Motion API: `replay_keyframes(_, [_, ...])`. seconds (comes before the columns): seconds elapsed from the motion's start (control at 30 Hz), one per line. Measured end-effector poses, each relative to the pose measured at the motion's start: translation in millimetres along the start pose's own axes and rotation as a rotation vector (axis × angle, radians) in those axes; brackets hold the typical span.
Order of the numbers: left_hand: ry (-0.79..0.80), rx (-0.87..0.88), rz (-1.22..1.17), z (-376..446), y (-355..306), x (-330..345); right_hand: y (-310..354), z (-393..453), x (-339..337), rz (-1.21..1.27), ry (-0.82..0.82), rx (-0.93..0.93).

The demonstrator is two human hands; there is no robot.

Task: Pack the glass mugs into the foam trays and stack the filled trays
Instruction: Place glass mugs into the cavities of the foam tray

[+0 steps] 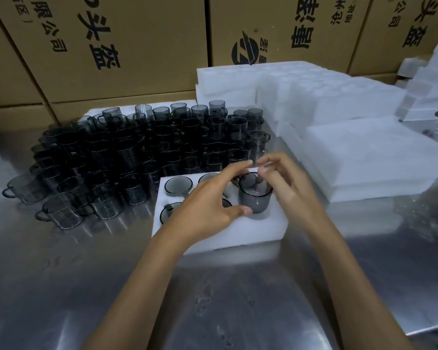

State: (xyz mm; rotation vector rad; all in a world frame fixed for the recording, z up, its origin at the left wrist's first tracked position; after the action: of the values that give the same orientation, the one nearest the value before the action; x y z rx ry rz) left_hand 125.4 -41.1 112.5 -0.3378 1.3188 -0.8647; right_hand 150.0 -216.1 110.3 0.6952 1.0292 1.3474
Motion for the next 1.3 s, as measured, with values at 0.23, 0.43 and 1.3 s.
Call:
replay_keyframes(0.23, [0.052, -0.043, 0.067, -5.2, -2.2, -3.6, -5.5, 2.4, 1.8, -0.128, 0.031, 0.071])
replay_keyframes(0.43, [0.032, -0.049, -0.024, -4.1, -1.8, -3.7, -7.2, 1.2, 0.7, -0.086, 0.032, 0.165])
replay_keyframes(1.3, [-0.051, -0.002, 0.418, -8.4, -14.6, 16.5, -41.0, -1.1, 8.5, 0.198, 0.043, 0.586])
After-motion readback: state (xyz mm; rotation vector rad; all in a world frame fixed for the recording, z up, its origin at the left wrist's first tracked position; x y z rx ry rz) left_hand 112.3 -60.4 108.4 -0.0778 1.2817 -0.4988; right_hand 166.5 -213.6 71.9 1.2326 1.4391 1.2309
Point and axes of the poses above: each hand's wrist, its own z-axis towards the middle knuckle, its own x-axis out of the palm, y = z × x, the point moved 2 cm from there along z, towards the middle knuckle, and after that the axes turned 1 degree about z, right-handed, at the moved point
